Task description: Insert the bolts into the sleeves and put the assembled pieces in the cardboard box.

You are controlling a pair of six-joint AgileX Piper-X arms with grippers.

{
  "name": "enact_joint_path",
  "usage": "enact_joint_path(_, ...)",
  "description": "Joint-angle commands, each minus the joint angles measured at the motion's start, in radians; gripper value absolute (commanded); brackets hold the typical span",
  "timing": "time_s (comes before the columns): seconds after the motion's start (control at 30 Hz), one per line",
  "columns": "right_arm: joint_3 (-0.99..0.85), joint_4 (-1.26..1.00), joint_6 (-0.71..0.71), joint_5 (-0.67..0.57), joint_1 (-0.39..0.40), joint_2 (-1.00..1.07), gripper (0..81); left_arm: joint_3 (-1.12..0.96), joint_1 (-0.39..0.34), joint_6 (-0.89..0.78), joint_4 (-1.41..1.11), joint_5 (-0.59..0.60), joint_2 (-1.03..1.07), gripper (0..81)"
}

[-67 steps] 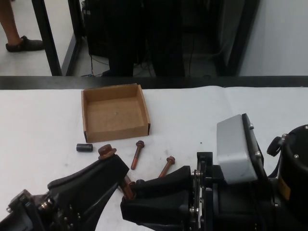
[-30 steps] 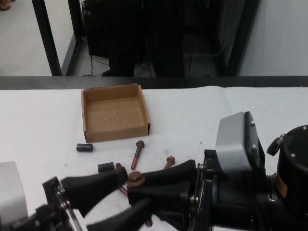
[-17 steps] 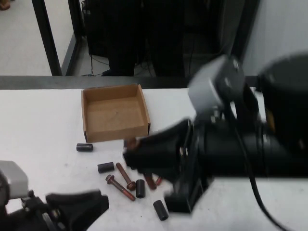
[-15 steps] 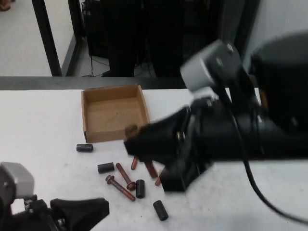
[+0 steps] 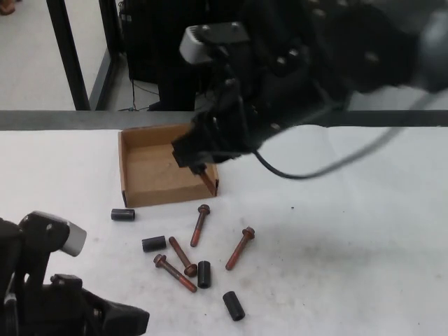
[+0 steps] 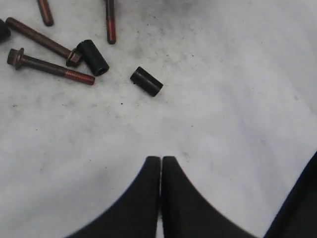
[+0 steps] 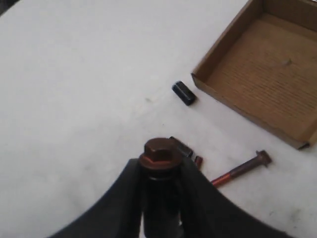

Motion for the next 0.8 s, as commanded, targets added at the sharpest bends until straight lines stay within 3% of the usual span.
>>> enact_joint_path(0.0, -0.204, 0.103, -0.043, -0.013, -0.034, 0.135, 0.2, -0.016, 0.002, 0.007, 0.033, -0.010, 0.000, 0.8)
enact_joint_path(0.37, -0.700, 0.282, -0.061, 0.009, -0.086, 0.515, 0.2, -0.016, 0.002, 0.073, 0.062, 0.001, 0.000, 0.8)
enact_joint_path(0.77, -0.843, 0.289, -0.044, 0.029, -0.117, 0.762, 0.2, -0.081, 0.002, 0.138, 0.062, -0.018, 0.002, 0.8)
